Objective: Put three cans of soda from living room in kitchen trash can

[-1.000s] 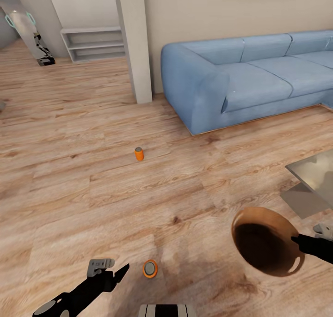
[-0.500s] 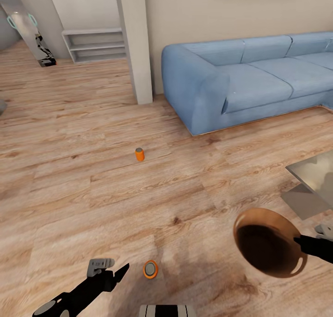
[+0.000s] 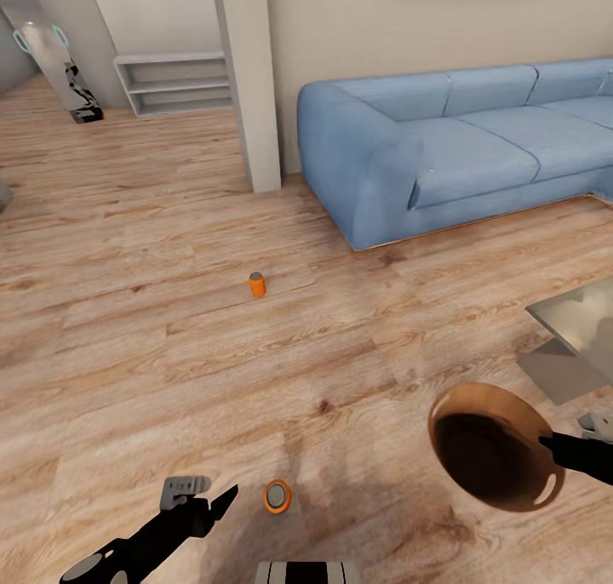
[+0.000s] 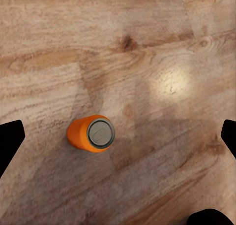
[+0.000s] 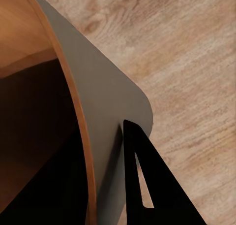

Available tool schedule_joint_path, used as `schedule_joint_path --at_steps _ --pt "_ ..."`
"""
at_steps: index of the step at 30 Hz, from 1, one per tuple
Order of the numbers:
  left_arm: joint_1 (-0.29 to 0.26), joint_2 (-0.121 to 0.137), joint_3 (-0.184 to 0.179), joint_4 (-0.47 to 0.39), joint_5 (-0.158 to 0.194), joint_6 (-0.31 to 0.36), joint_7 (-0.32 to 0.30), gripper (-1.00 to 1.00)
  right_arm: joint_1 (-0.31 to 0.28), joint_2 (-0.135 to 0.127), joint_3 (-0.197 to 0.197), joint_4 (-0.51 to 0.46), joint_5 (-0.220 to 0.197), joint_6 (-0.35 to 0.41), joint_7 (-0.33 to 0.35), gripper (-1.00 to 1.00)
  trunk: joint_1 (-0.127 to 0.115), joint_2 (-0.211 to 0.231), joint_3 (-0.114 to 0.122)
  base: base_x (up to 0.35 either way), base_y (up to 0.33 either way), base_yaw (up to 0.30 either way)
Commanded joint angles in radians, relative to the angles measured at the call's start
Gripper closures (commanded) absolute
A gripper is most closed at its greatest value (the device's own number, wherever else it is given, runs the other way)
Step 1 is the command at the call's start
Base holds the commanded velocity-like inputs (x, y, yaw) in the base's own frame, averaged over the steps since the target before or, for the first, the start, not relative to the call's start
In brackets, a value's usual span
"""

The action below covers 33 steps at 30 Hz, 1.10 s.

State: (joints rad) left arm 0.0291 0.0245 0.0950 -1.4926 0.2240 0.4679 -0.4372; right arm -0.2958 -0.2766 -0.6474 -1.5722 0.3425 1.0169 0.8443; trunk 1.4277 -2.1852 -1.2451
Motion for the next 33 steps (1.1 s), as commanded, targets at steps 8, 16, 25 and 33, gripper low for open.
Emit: schedule_joint_path --at_steps 8,16,25,33 --pt "0.0 0.001 0.0 0.0 0.0 0.0 0.0 -1.0 0.0 0.001 -0.016 -0.001 -0.011 0.004 0.007 1.0 0.0 0.0 0.0 0.0 0.0 0.0" --pt "0.0 0.0 0.0 0.0 0.0 0.0 0.0 -1.0 0.0 0.002 -0.022 -0.002 -0.011 0.007 0.007 1.0 0.0 0.0 0.003 0.0 0.0 0.053" --pt "0.0 0.001 0.0 0.0 0.0 0.001 0.0 -1.0 0.0 0.002 -0.027 -0.002 -0.011 0.008 0.008 1.0 0.0 0.0 0.013 0.0 0.0 0.159" --pt "0.0 0.002 0.001 -0.003 0.004 0.005 -0.003 -1.0 0.0 -0.002 -0.027 -0.002 -0.011 0.008 0.026 1.0 0.0 0.0 0.016 0.0 0.0 0.07"
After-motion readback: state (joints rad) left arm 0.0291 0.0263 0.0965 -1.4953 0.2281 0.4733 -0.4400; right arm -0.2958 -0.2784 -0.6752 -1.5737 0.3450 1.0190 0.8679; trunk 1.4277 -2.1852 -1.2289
